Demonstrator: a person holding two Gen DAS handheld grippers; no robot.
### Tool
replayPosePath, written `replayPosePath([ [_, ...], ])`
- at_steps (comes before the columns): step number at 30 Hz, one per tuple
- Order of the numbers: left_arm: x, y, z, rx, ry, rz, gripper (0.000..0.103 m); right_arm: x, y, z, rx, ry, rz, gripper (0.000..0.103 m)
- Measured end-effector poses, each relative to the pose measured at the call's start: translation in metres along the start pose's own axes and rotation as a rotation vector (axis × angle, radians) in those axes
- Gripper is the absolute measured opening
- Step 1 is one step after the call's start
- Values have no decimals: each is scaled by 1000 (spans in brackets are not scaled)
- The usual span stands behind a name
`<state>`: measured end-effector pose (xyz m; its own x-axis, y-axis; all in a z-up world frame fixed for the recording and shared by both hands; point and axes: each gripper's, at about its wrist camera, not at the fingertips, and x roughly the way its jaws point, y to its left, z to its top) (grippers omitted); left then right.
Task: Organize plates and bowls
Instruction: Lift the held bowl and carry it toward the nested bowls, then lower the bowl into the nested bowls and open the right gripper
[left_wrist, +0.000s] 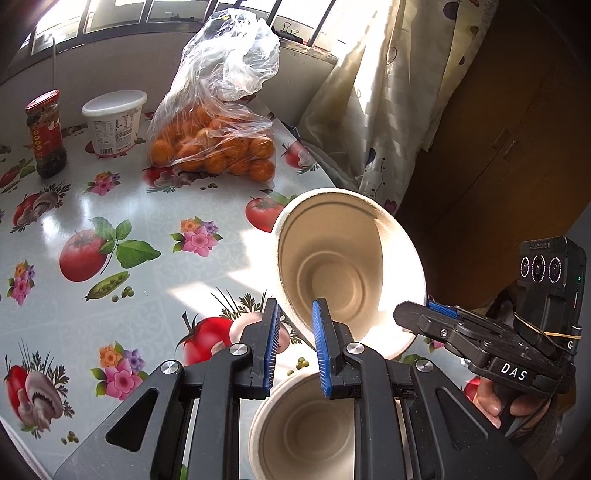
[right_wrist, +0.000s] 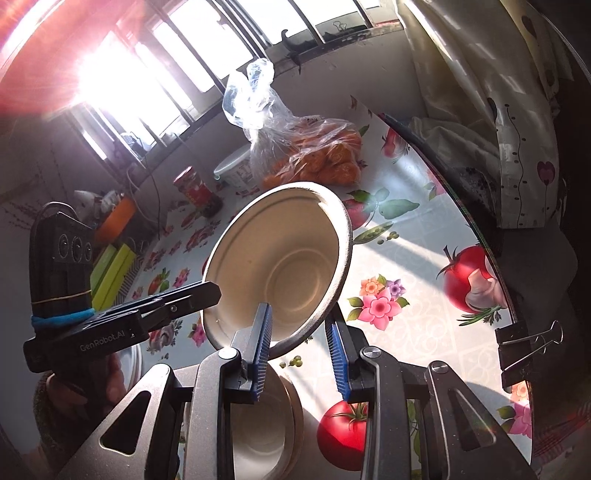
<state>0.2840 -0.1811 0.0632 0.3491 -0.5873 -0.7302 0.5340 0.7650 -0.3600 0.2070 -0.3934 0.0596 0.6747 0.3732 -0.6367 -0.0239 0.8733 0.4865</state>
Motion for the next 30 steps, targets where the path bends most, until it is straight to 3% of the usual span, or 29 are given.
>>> replayPosePath([
  [30, -56, -10, -64, -27, -22, -4, 19, -39, 40, -60, -43, 22, 38, 30],
])
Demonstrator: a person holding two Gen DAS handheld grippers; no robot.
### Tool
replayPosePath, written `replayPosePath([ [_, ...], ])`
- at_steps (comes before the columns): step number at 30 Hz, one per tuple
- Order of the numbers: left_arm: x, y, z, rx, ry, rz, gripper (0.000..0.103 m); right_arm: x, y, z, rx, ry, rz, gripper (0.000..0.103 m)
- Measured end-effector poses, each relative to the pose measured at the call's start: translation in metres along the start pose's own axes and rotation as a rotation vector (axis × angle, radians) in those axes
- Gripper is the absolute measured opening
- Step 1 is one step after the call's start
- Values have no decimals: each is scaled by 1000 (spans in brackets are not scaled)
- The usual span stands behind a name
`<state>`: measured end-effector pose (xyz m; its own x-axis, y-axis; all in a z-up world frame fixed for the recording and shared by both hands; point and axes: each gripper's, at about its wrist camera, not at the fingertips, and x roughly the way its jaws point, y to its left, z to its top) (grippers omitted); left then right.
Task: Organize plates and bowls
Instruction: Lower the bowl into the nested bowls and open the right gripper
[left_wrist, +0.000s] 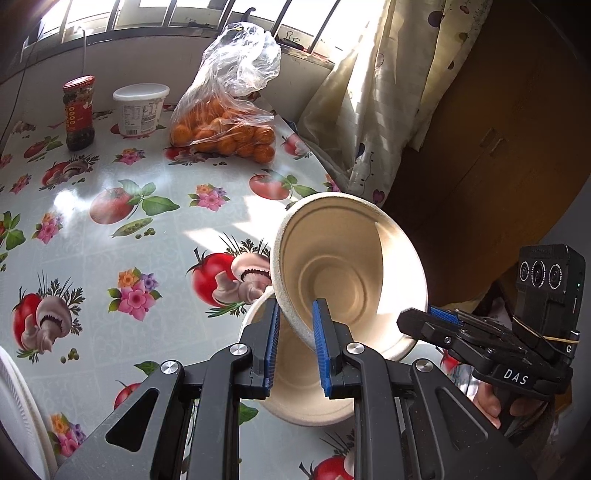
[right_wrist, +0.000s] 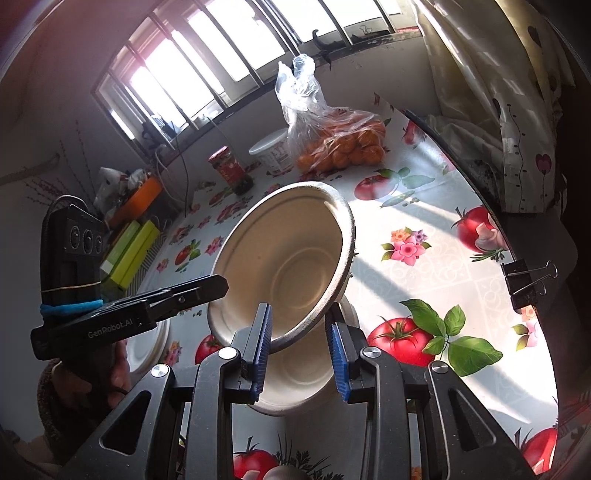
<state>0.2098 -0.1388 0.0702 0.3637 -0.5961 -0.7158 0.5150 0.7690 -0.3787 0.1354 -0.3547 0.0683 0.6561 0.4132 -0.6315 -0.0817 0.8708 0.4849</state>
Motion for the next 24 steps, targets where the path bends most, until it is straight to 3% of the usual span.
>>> replayPosePath([
  [24, 2, 13, -36, -52, 51, 20, 19, 16, 8, -36, 8, 89, -13, 30],
])
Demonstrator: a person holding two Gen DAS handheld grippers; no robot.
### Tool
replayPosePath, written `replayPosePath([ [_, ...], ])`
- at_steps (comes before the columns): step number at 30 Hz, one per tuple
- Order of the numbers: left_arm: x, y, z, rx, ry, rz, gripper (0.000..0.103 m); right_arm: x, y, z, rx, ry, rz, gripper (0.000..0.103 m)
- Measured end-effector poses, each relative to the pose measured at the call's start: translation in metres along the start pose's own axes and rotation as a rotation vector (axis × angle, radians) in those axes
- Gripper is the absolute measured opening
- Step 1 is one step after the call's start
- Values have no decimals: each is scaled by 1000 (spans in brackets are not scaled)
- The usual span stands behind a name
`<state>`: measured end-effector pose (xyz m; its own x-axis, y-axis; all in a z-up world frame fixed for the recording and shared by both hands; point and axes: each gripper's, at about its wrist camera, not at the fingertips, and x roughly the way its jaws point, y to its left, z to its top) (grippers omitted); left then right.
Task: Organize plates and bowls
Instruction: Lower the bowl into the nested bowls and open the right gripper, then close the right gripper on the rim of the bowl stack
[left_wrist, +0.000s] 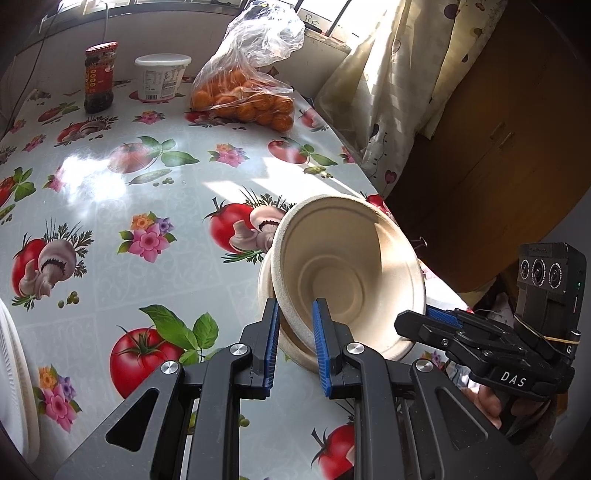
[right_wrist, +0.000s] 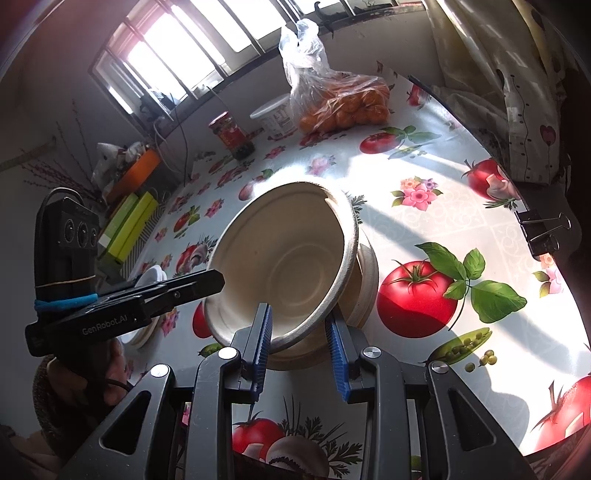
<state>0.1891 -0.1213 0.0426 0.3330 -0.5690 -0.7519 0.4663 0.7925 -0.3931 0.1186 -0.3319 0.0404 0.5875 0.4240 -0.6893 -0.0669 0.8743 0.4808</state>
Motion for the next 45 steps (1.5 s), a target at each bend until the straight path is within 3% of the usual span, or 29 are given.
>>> replayPosePath([
  [18, 9, 2, -5, -11, 20, 16, 19, 1, 10, -6, -63, 5, -104, 31],
  [33, 10, -2, -7, 1, 25, 60, 20, 0, 5, -7, -55, 2, -135, 44],
  [36, 10, -4, -7, 11, 17, 82, 24, 0, 2, -7, -50, 0, -137, 44],
  [40, 9, -8, -7, 29, 5, 83, 43, -1, -1, -7, -40, -5, -141, 47],
  [45, 9, -8, -7, 24, -6, 89, 44, -3, -5, -8, -27, -16, -142, 48],
])
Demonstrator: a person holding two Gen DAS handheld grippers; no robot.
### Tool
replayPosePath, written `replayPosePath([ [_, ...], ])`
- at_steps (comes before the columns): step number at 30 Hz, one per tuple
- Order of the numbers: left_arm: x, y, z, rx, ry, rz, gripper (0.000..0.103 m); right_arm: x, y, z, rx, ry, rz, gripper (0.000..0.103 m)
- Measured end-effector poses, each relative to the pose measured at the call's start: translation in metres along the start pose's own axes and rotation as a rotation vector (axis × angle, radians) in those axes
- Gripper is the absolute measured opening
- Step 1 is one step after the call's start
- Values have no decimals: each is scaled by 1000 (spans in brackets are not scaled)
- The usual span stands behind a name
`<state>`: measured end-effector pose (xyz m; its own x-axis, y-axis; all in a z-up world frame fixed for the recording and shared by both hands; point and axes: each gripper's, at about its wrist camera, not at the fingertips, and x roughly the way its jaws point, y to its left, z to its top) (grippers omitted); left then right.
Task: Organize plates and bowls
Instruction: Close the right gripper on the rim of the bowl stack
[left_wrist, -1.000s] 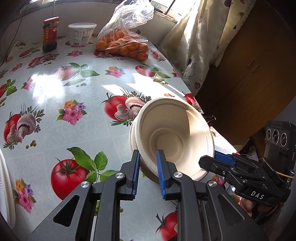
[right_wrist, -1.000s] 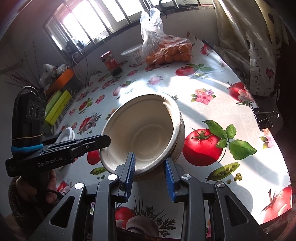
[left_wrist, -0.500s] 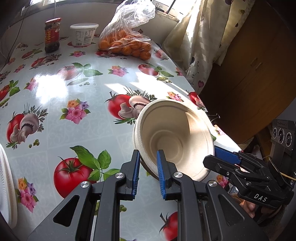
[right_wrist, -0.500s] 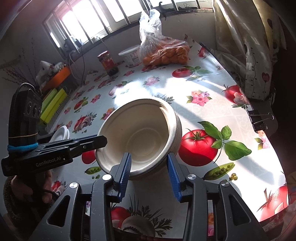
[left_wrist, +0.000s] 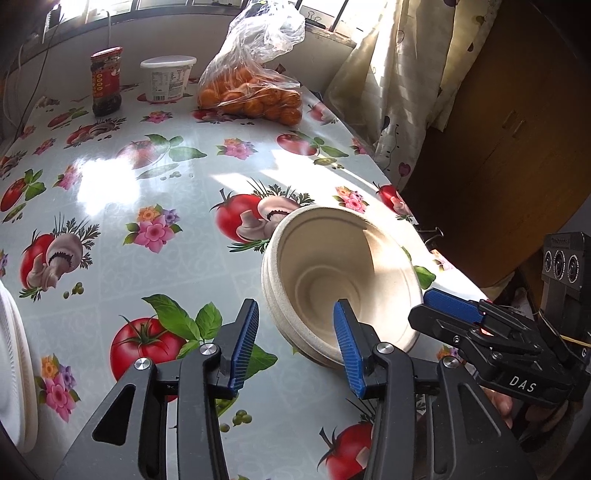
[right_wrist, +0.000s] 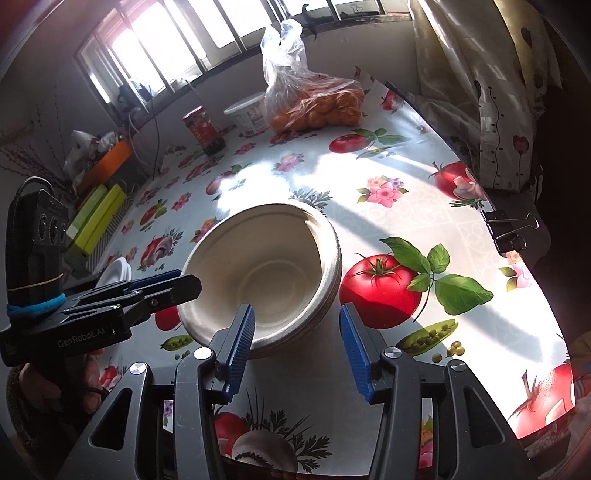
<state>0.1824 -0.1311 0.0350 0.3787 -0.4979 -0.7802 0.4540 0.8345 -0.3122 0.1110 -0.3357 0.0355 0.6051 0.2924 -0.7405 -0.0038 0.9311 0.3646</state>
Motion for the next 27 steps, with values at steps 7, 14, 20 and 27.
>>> replayPosePath([
  [7, -6, -1, -5, 4, -34, 16, 44, -2, -7, 1, 27, -21, 12, 50],
  [14, -21, -7, -11, 64, -137, 116, 44, -3, -18, 2, 48, -57, -21, 52],
  [20, -23, -2, -12, 48, -172, 147, 44, -3, -26, 4, 59, -89, -10, 53],
  [27, -18, 1, -13, 56, -204, 184, 44, 2, -31, 6, 41, -87, 8, 53],
])
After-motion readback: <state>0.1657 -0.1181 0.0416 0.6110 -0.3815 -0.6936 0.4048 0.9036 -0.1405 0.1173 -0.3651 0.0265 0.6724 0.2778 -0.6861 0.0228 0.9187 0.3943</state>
